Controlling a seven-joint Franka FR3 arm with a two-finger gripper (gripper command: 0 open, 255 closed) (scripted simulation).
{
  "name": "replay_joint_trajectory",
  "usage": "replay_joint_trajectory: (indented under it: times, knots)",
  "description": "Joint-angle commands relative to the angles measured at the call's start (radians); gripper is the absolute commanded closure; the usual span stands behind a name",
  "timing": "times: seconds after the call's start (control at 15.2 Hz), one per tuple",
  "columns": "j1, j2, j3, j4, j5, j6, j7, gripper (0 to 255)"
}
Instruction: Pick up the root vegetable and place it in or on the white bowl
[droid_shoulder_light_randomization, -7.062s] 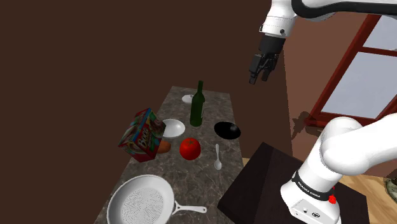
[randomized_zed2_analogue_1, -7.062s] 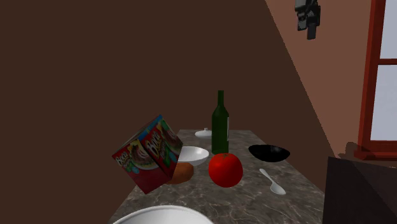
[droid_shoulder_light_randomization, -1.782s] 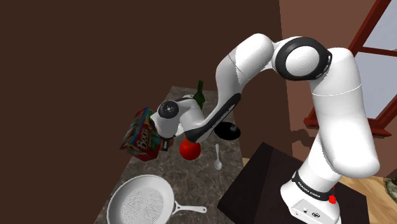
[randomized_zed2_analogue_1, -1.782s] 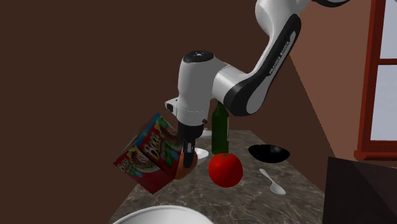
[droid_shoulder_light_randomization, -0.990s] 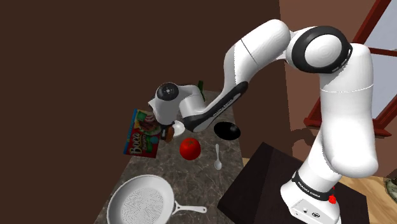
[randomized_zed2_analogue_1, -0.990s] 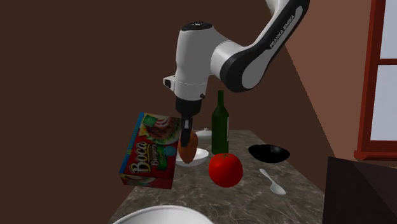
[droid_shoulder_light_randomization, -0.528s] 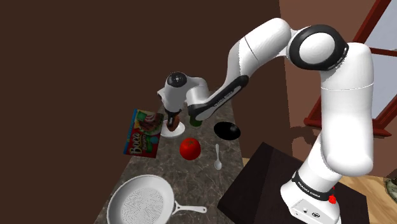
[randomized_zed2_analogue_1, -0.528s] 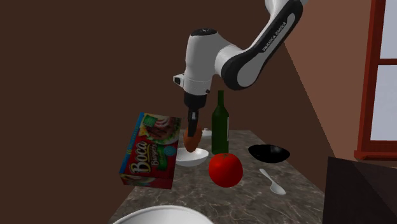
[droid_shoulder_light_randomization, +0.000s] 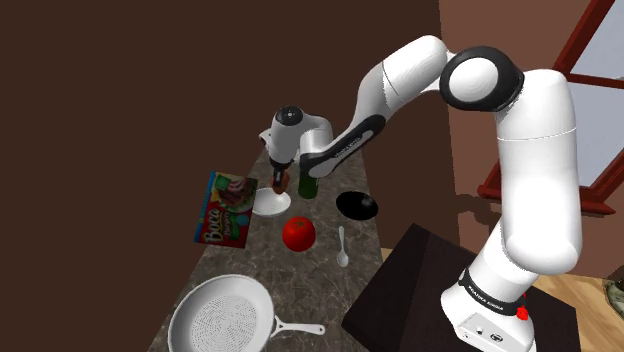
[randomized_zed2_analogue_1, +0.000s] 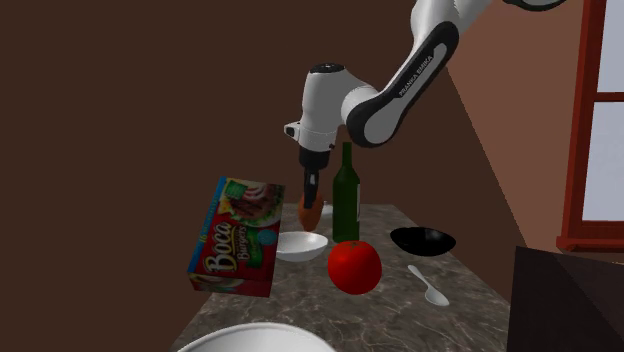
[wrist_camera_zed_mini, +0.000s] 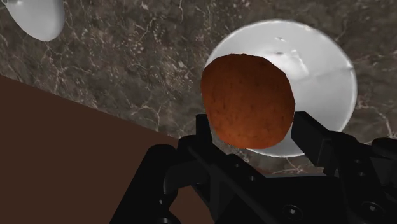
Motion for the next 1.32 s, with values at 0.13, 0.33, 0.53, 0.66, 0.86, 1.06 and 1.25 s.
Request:
replay_joint_trajectory:
  times: [0.13,0.33,0.53,0.66,0.86,1.06,1.25]
  knots:
    - [0.010,0.039,-0.020,0.007,-0.035,0.029,0.035,255]
    - [0.021,0.069,-0.035,0.015,-0.061,0.048,0.065,255]
    - [0.032,0.100,-0.051,0.025,-0.086,0.066,0.094,255]
    - [0.039,0.121,-0.062,0.032,-0.102,0.078,0.113,255]
    - [0.047,0.146,-0.074,0.042,-0.120,0.091,0.135,255]
    - [0.047,0.146,-0.073,0.042,-0.120,0.091,0.135,255]
    - [0.047,0.146,-0.073,0.042,-0.121,0.091,0.135,255]
